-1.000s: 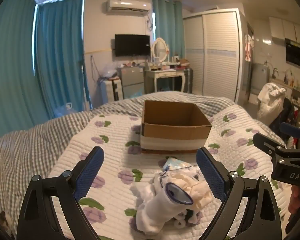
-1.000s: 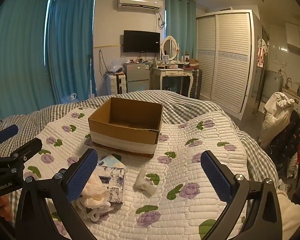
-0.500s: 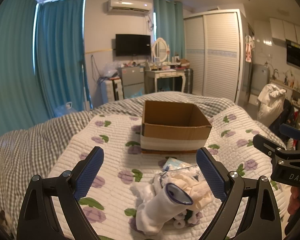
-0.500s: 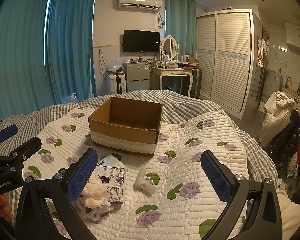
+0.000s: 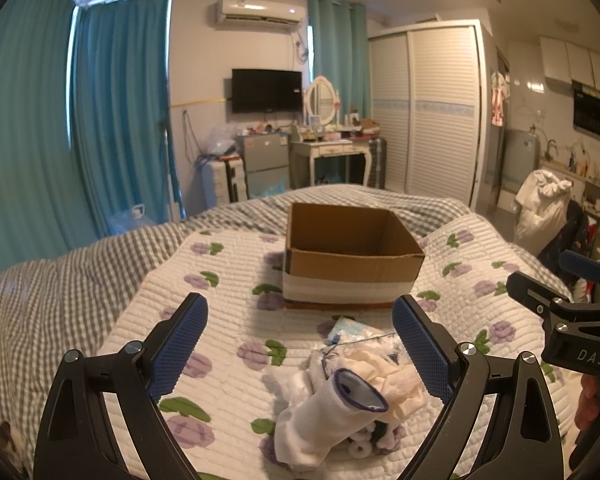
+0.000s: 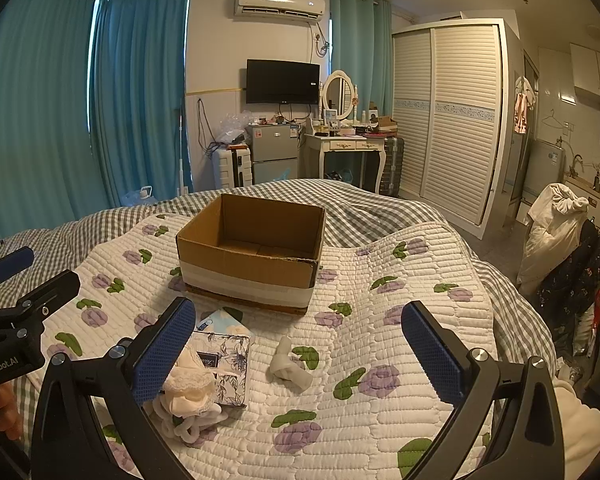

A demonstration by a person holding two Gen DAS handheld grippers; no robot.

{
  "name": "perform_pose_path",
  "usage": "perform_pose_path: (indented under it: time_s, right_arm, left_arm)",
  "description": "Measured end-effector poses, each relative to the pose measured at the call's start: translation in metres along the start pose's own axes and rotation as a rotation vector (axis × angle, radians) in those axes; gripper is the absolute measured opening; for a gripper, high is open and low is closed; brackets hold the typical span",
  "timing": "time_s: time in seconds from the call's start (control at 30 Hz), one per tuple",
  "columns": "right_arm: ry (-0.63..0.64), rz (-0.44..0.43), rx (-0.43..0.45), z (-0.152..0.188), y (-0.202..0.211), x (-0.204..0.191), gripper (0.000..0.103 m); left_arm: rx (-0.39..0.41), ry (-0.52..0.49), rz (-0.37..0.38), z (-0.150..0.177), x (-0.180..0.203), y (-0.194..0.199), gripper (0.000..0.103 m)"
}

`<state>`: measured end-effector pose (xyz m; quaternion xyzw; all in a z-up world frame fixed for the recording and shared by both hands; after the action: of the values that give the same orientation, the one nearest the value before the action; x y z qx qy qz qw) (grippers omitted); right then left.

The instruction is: Organize soft objects

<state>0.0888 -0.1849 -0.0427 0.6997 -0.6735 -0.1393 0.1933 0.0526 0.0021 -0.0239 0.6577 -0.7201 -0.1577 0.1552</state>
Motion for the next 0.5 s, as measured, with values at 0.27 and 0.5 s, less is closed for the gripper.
perform_pose_path:
  time_s: [0.27,0.5]
  right_arm:
    - [0.000,-0.001,-0.003,0.0027,-0.0020,0.0002,0.103]
    - [-0.001,0.000,-0.003,0.0015,-0.0021,0.0024,0.103]
  left_arm:
    - [0.000,0.001,0.000,-0.0012,-0.0007,0.0006,0.095]
    - [-0.001,0.001,0.002,-0.0016,-0.0006,0.0010,0.095]
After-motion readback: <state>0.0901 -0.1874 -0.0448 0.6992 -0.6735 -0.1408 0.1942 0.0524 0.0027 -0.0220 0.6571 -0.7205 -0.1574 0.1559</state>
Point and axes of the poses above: each gripper's, at about its wrist camera, not at the fingertips, and y roughly against the way its jaws point, x to its right, z to its underside, the point moved 6 cm from there along -y, roughly the way its jaws point, and after that the axes turned 5 degrees about z, right-handed, at the moved point
